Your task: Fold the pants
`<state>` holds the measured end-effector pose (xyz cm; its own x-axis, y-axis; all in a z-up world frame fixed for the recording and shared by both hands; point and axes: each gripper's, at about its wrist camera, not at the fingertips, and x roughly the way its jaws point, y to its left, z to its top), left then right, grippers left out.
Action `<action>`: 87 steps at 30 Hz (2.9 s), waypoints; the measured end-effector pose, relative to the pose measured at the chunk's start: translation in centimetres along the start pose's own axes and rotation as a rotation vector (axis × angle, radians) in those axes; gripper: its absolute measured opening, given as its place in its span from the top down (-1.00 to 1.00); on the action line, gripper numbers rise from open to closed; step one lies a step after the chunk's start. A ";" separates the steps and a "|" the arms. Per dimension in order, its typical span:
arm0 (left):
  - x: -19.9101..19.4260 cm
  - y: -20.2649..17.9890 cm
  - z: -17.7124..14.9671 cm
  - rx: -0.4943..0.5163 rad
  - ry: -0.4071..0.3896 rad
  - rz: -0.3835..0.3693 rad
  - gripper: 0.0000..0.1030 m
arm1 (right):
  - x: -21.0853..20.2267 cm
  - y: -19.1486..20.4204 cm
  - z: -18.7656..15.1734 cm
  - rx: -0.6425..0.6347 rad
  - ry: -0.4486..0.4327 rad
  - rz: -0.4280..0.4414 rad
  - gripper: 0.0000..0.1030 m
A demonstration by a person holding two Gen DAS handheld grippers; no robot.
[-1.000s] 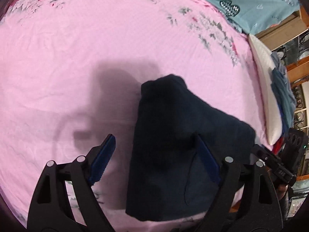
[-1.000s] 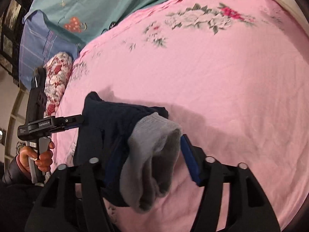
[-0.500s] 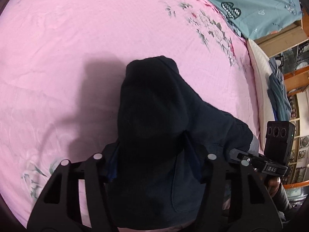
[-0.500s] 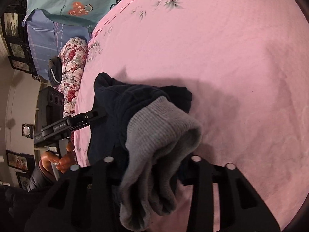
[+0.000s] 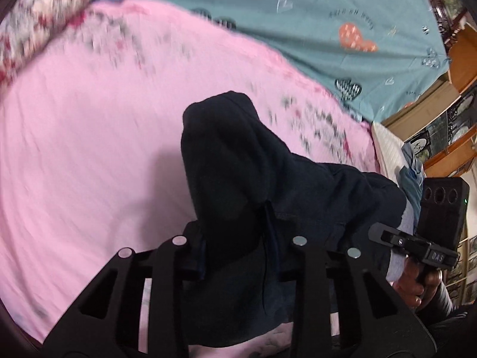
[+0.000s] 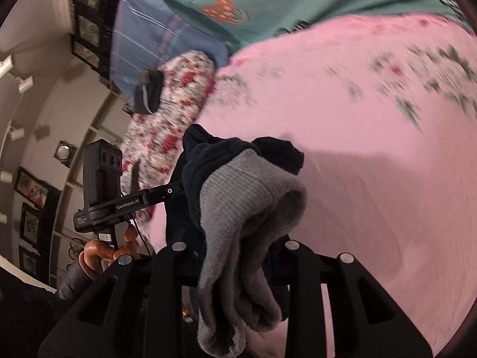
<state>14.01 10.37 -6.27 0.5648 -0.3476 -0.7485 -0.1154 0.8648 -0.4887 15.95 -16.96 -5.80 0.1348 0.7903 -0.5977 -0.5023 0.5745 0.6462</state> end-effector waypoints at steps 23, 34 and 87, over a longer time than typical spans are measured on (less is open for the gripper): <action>1.3 20.3 29.3 0.090 -0.001 0.009 0.40 | 23.5 7.1 26.9 -0.089 -0.105 -0.155 0.45; 12.1 30.2 29.4 -0.002 0.100 0.097 0.39 | 37.0 -2.6 28.3 0.033 0.051 -0.168 0.44; -9.6 7.8 -4.7 0.114 -0.179 0.406 -0.96 | 15.0 12.9 -1.0 -0.220 -0.197 -0.622 -0.97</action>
<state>3.88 18.76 -5.05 0.6260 0.0874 -0.7749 -0.2719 0.9558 -0.1119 10.67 2.11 -6.96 0.5963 0.3638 -0.7156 -0.4403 0.8936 0.0874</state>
